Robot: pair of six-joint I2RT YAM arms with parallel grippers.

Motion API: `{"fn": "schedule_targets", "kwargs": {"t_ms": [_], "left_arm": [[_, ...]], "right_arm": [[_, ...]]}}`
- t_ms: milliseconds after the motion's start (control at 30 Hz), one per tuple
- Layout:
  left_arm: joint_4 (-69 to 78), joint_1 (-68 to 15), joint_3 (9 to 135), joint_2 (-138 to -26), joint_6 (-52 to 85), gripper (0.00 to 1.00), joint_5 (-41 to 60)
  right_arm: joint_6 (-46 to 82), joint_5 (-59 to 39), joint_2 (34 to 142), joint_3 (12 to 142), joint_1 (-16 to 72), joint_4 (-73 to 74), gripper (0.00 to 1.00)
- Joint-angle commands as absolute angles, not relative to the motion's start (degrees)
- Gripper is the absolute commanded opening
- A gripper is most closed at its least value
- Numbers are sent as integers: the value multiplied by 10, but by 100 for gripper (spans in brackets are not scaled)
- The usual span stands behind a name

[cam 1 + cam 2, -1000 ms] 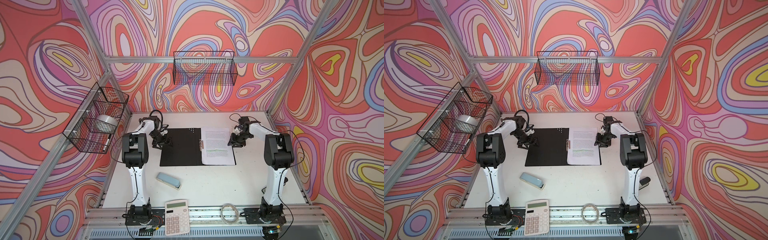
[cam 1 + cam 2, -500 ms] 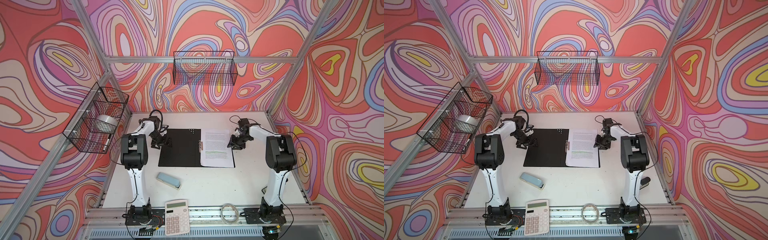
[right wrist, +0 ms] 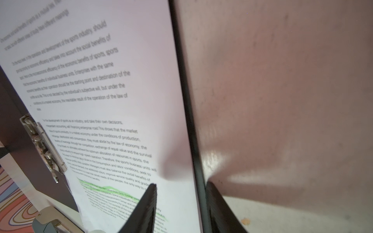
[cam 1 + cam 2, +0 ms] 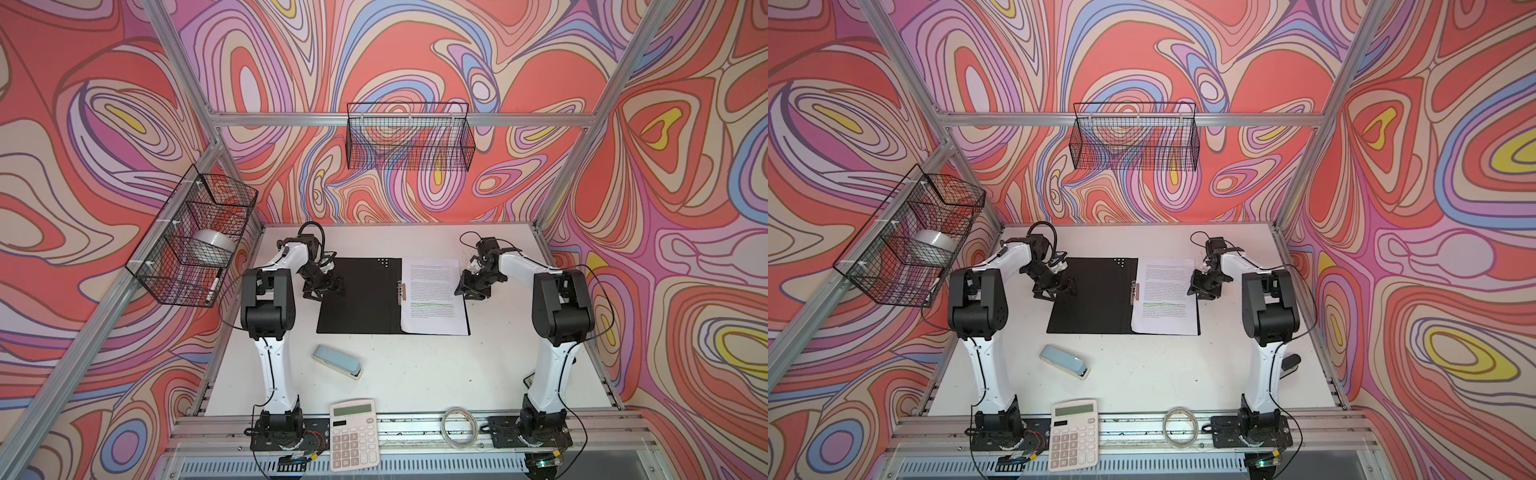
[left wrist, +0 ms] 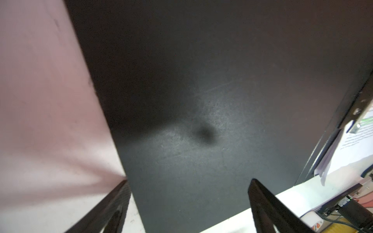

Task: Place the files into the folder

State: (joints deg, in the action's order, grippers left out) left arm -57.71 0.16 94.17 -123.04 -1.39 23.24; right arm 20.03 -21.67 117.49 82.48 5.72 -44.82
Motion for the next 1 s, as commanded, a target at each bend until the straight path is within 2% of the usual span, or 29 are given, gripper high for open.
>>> {"fn": "schedule_targets", "kwargs": {"t_ms": [0, 967], "left_arm": [[-602, -1, 951, -1251, -9, 91, 299], [-581, 18, 921, -1165, -1, 87, 498]], "right_arm": [[194, -202, 1196, 807, 63, -455, 42], [183, -218, 1219, 814, 63, -472, 41]]}}
